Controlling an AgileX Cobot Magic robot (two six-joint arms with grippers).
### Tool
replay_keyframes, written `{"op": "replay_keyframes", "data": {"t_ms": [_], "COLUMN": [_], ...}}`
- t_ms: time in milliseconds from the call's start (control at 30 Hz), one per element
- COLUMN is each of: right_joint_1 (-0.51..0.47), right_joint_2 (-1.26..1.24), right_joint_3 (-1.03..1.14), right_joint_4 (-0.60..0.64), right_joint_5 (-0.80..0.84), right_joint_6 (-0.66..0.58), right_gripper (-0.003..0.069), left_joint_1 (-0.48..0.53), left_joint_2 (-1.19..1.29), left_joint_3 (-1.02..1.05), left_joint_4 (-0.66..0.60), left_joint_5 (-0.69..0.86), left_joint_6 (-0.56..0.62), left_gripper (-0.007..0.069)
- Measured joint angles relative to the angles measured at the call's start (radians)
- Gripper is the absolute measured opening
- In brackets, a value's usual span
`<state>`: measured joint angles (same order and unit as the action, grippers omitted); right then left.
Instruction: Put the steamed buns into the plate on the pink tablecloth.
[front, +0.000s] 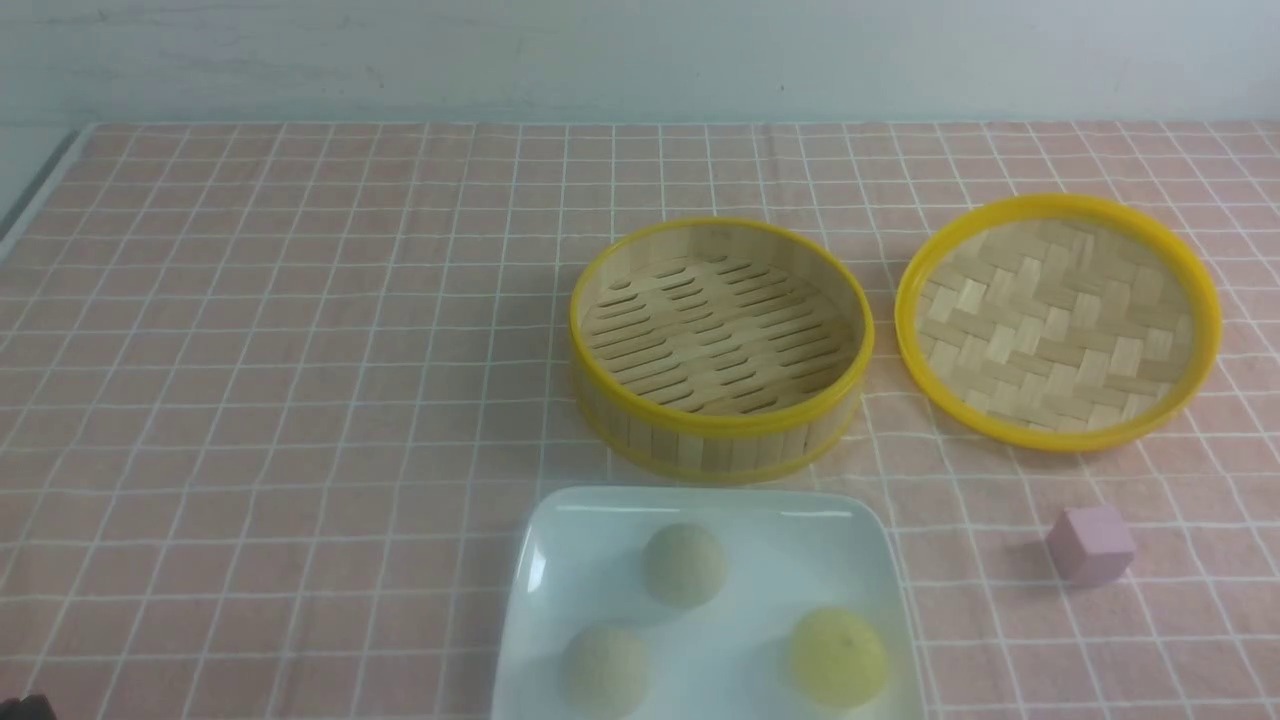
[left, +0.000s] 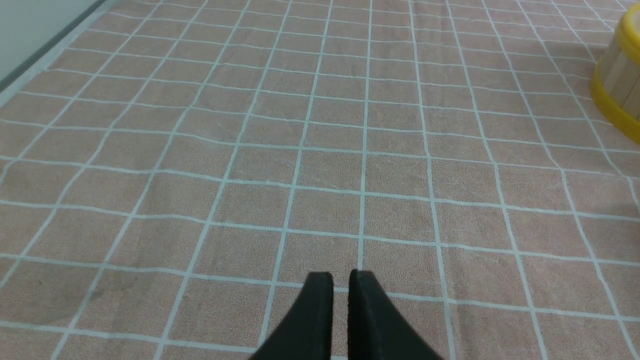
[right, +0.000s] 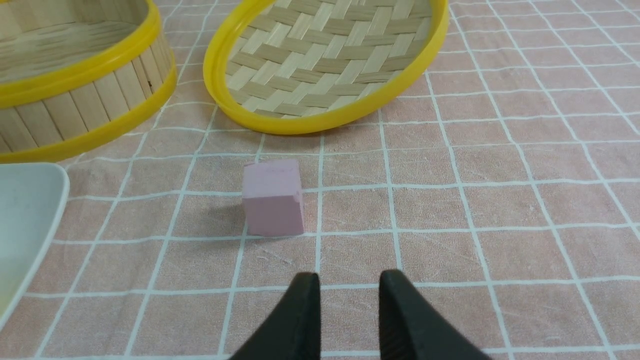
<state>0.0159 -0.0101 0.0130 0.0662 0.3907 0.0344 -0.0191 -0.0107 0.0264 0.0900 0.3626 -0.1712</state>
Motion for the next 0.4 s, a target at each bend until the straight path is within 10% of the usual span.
{"op": "replay_keyframes", "data": {"t_ms": [400], "right_joint_1": [0.000], "right_joint_2": [0.000], "right_joint_3": [0.000], "right_joint_4": [0.000], "right_joint_5": [0.000], "right_joint_6": [0.000], "right_gripper": [0.0215], "left_joint_1": [0.000], "left_joint_2": [0.000], "left_joint_3": [0.000], "left_joint_4": [0.001], "left_joint_5": [0.000], "left_joint_6": [0.000], "left_gripper": [0.0088]}}
